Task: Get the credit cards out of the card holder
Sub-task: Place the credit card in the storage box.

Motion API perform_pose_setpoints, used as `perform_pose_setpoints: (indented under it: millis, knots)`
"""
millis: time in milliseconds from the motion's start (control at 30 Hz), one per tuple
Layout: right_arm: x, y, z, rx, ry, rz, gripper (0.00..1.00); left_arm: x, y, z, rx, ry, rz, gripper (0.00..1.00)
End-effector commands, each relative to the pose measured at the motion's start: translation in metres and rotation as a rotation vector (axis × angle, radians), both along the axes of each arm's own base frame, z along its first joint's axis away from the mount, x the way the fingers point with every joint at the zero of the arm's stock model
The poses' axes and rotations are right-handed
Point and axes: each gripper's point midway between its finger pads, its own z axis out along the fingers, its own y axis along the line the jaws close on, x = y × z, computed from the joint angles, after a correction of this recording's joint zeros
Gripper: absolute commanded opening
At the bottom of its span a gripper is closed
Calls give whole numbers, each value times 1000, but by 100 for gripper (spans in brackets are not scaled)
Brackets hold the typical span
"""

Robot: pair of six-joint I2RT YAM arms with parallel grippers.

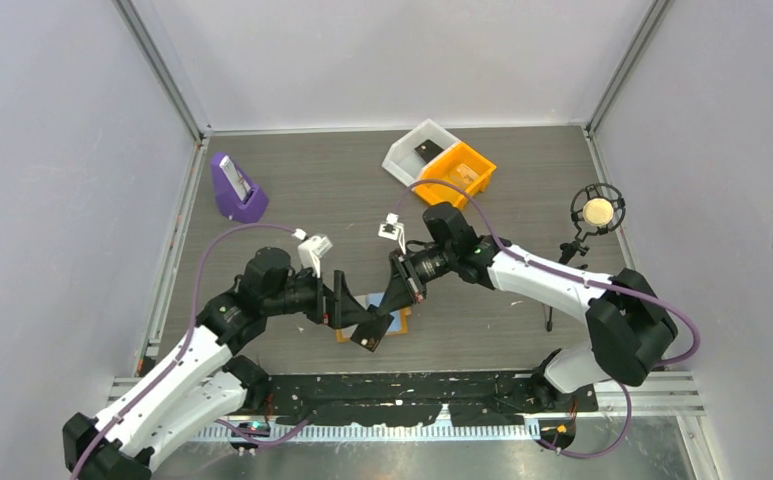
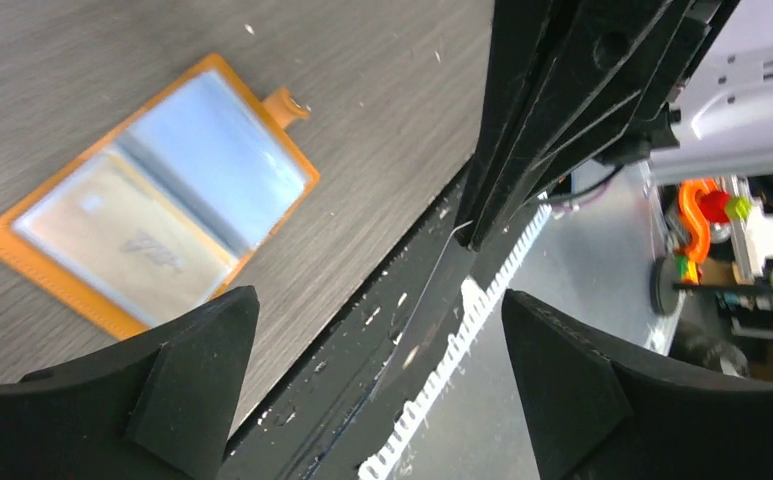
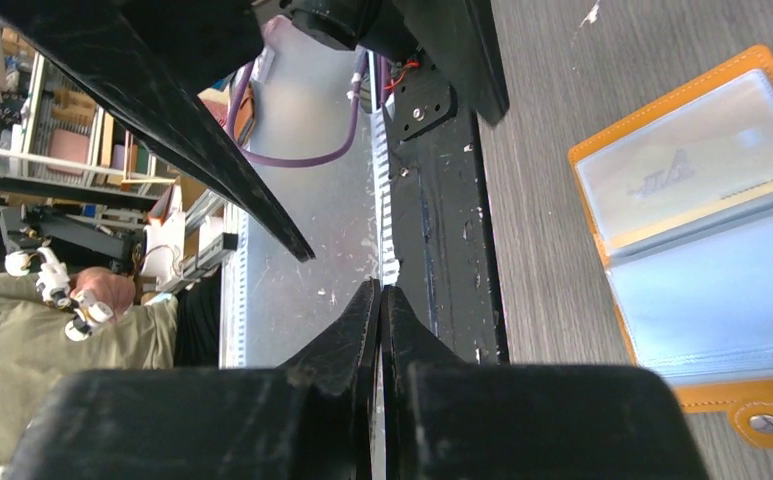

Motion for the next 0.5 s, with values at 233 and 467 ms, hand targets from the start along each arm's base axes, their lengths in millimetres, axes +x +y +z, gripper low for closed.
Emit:
perform_pose_setpoints:
  millis: [233, 467]
  knots:
    - [108, -7, 36, -48, -61, -440, 5, 37, 81, 34, 218, -245, 434, 100]
    - [244, -24, 58, -65, -112, -936, 5, 43, 122, 35, 229, -344, 646, 100]
